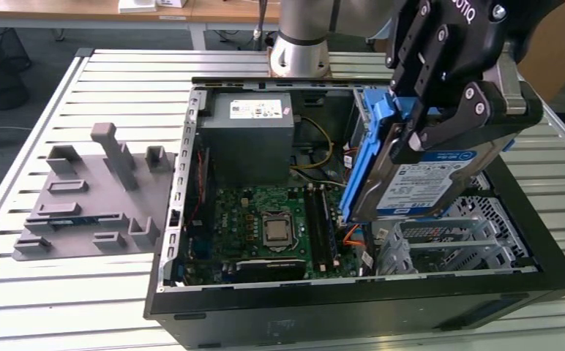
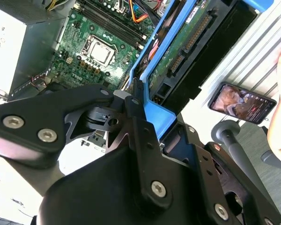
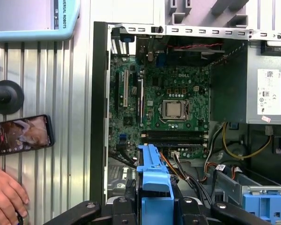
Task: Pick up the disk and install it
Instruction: 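Insert the disk into the insertion slot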
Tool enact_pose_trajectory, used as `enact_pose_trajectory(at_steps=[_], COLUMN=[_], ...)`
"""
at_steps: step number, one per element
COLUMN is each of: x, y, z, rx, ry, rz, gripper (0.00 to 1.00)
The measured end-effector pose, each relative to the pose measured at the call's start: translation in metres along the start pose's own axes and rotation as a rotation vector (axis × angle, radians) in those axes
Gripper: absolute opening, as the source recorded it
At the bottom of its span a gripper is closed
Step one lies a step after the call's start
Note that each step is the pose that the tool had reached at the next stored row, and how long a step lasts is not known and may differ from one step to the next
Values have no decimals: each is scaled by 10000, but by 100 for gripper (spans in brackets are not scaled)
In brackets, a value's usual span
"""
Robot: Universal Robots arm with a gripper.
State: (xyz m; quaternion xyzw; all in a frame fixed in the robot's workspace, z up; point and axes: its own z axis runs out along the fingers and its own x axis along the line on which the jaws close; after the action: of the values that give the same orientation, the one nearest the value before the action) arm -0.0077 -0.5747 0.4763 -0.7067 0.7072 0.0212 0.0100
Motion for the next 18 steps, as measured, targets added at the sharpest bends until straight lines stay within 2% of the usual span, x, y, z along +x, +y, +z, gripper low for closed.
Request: enact_pose_trajectory(at_steps=[5,9,13,18], x=[2,10,46,51], y=[-95,-106,-115,-248], z=[3,9,19,41], rx=[0,1,0,0], ry=[1,-2,0,0], rz=[2,4,1,1], gripper=[36,36,36,36])
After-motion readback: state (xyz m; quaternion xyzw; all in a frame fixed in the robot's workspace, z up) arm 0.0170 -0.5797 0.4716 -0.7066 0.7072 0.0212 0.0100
